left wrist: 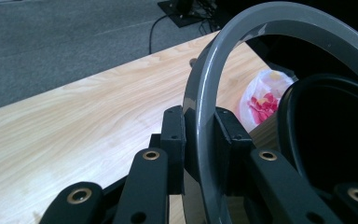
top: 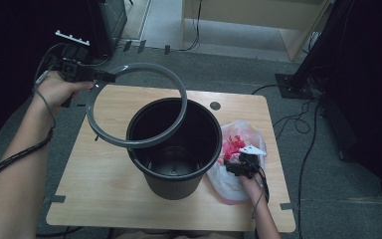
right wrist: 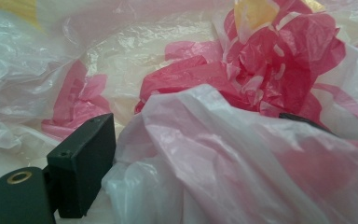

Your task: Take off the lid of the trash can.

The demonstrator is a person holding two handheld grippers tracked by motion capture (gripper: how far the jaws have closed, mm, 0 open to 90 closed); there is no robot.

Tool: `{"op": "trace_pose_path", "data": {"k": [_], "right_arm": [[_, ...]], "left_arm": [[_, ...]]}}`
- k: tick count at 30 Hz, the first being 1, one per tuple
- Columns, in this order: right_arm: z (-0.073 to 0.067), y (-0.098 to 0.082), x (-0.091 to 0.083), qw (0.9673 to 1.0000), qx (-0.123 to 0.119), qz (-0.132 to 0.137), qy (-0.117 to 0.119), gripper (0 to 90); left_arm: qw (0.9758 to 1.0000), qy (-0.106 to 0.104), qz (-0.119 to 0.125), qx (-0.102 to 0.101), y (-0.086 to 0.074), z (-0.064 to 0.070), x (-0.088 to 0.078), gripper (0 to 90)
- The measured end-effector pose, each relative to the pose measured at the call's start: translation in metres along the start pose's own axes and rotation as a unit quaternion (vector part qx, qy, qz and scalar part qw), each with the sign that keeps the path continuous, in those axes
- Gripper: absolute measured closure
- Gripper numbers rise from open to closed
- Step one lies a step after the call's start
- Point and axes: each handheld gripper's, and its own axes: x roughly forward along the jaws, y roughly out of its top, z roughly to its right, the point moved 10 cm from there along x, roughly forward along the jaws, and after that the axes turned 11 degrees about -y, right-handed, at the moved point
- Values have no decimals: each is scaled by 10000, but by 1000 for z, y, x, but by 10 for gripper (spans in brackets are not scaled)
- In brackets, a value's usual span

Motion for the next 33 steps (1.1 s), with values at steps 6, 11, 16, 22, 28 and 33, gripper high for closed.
{"op": "trace_pose_path", "data": {"k": [6, 11, 16, 22, 28, 33], "right_arm": [[0, 0, 0, 10000, -7, 1, -4, 138], [0, 0, 0, 10000, -6, 1, -9, 138], [0, 0, 0, 10000, -8, 2, -5, 138], [0, 0, 0, 10000, -20, 2, -12, 137], [0, 0, 0, 10000, -30, -4, -18, 138], [0, 0, 0, 10000, -26, -2, -18, 137]], "left_arm": [[9999, 62, 78, -87, -4, -8, -15, 764], [9997, 137, 118, -139, -7, -15, -27, 764], [9993, 225, 175, -228, -12, -24, -39, 764], [9987, 317, 251, -306, -21, -37, -53, 765], [9980, 410, 300, -387, -27, -47, -65, 766], [9970, 483, 342, -493, -37, -56, -75, 766]]}}
